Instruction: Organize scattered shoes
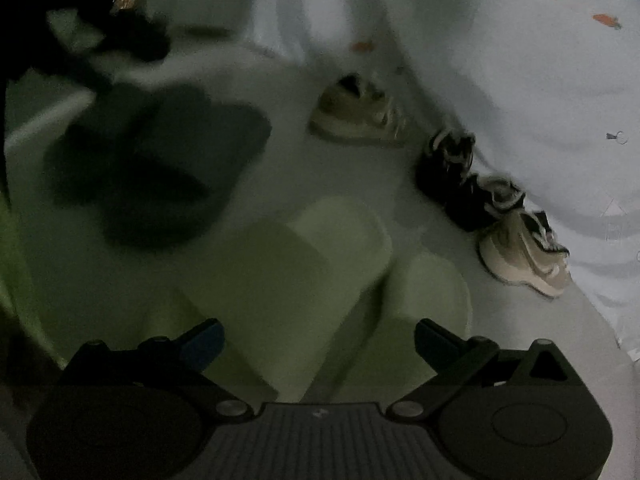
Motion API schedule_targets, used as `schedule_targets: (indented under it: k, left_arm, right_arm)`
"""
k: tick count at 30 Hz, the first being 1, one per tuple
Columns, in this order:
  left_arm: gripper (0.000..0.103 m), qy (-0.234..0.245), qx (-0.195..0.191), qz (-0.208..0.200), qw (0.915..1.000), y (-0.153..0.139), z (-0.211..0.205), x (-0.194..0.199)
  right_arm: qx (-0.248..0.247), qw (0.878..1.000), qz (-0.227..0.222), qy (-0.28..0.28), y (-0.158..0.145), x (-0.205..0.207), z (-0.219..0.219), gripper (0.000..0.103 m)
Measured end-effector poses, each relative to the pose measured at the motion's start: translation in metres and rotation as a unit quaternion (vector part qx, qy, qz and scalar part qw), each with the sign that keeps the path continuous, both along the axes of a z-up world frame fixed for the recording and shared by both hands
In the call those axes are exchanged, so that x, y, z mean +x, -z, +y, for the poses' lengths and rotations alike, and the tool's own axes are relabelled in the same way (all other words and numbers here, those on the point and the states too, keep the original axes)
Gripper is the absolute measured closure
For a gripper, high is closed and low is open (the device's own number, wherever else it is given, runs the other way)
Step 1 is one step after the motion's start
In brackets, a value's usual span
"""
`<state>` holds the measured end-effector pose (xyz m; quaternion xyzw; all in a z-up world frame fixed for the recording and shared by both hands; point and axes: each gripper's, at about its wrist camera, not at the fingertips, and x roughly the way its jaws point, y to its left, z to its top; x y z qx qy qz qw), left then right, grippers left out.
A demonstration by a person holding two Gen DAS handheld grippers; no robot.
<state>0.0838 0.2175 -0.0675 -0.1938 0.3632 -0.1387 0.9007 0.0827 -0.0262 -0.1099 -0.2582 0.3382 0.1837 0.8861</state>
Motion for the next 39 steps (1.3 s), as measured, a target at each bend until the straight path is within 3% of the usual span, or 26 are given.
schedule_targets:
  k: [4, 8, 10, 12, 15, 18, 20, 22, 25, 29, 32, 33, 36, 39]
  left_arm:
    - [0.000, 0.003, -0.005, 0.012, 0.9999, 0.007, 0.005, 0.000]
    - [0.000, 0.012, -0.003, 0.014, 0.9998, 0.009, 0.004, 0.000]
    - [0.000, 0.016, -0.003, 0.012, 0.9998, 0.008, 0.004, -0.001]
    - [0.000, 0.017, -0.004, 0.005, 0.9998, 0.006, 0.004, -0.003]
    - [0.000, 0.016, -0.010, 0.004, 0.9998, 0.007, 0.006, -0.004]
    - [0.000, 0.015, -0.014, 0.005, 0.9998, 0.009, 0.007, -0.002]
    - [0.000, 0.018, -0.017, 0.002, 0.9997, 0.008, 0.007, 0.001]
    - [0.000, 0.022, -0.018, -0.002, 0.9996, 0.007, 0.006, 0.005]
    - [0.000, 0.029, -0.008, -0.010, 0.9995, 0.004, 0.004, 0.011]
    - [0.000, 0.039, -0.005, -0.015, 0.9991, 0.006, 0.000, 0.020]
    - [0.000, 0.051, -0.008, -0.026, 0.9983, 0.001, -0.003, 0.025]
    - [0.000, 0.056, -0.008, -0.031, 0.9979, -0.001, -0.004, 0.027]
    - [0.000, 0.054, -0.005, -0.042, 0.9977, -0.005, -0.006, 0.034]
    - [0.000, 0.049, -0.010, -0.047, 0.9977, -0.007, -0.006, 0.038]
  right_arm:
    - [-0.017, 0.999, -0.038, -0.014, 0.006, 0.024, 0.018, 0.002]
    - [-0.017, 0.999, -0.041, 0.003, 0.003, 0.038, 0.026, 0.004]
    - [-0.016, 0.998, -0.052, 0.019, -0.003, 0.037, 0.023, 0.004]
    - [0.022, 0.994, -0.056, 0.088, -0.015, 0.034, -0.001, 0.003]
    - [0.083, 0.974, -0.008, 0.212, -0.011, 0.035, -0.054, 0.003]
    - [0.103, 0.959, 0.054, 0.259, 0.008, 0.037, -0.087, 0.000]
    - [0.163, 0.941, 0.097, 0.280, 0.017, 0.041, -0.106, 0.002]
    - [0.187, 0.931, 0.105, 0.295, 0.020, 0.045, -0.109, 0.005]
    - [0.168, 0.933, 0.087, 0.306, 0.019, 0.062, -0.090, 0.008]
    - [0.175, 0.924, 0.082, 0.331, 0.023, 0.081, -0.074, 0.008]
    - [0.203, 0.921, 0.114, 0.312, 0.019, 0.091, -0.069, 0.007]
    - [0.236, 0.919, 0.119, 0.294, 0.014, 0.088, -0.072, 0.008]
    - [0.290, 0.905, 0.092, 0.296, 0.008, 0.088, -0.093, 0.008]
    - [0.289, 0.903, 0.118, 0.295, 0.017, 0.103, -0.107, 0.009]
